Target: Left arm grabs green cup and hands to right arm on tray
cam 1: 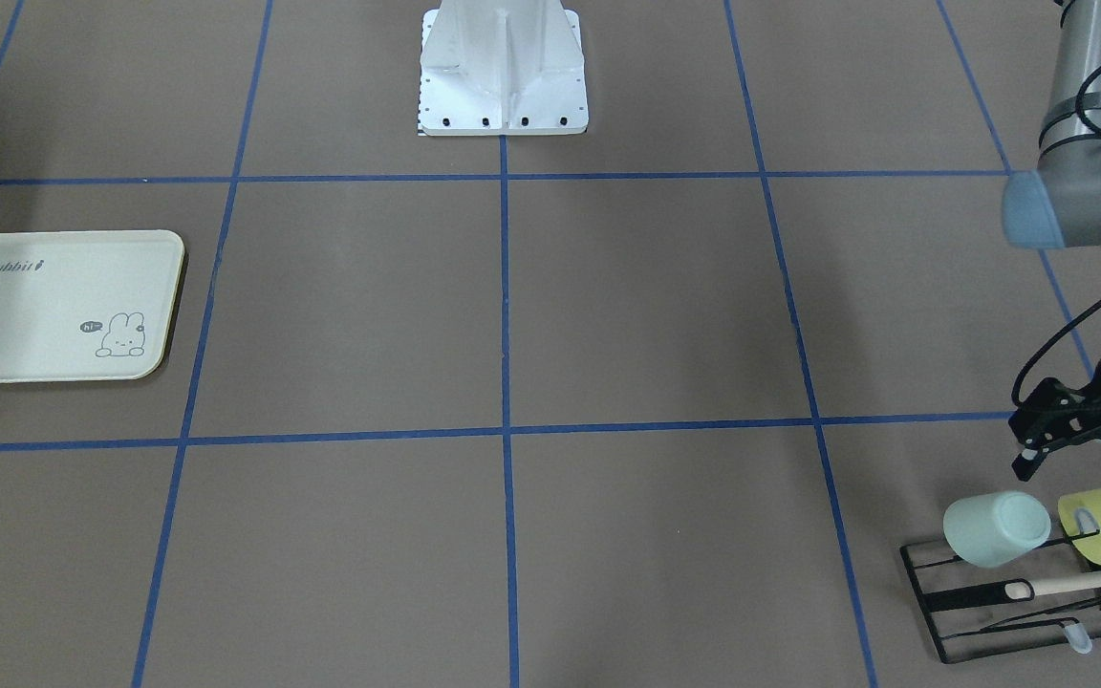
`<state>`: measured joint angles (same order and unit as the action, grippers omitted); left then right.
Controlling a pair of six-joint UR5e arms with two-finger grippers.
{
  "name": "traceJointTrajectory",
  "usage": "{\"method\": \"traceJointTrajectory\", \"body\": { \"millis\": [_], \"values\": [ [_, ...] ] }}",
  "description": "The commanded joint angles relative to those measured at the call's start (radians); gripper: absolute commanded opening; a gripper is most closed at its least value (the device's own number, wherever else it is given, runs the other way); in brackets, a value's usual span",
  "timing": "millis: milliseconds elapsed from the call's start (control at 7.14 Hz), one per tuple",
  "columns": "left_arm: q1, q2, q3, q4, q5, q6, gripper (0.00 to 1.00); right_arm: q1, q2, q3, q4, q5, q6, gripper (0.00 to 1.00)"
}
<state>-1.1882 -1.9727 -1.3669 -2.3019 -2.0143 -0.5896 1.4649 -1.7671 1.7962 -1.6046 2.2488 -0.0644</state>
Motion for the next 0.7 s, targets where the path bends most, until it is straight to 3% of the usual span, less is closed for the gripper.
{"method": "traceJointTrajectory", "body": {
  "millis": [0, 560],
  "values": [
    [0.027, -0.021, 0.075, -0.077, 0.029, -0.026, 0.99, 0.000, 0.000, 0.000, 0.000, 0.000, 0.000, 1.00],
    [0.048, -0.071, 0.170, -0.090, 0.029, -0.024, 0.98, 0.000, 0.002, 0.002, 0.000, 0.002, 0.000, 1.00]
  ]
}}
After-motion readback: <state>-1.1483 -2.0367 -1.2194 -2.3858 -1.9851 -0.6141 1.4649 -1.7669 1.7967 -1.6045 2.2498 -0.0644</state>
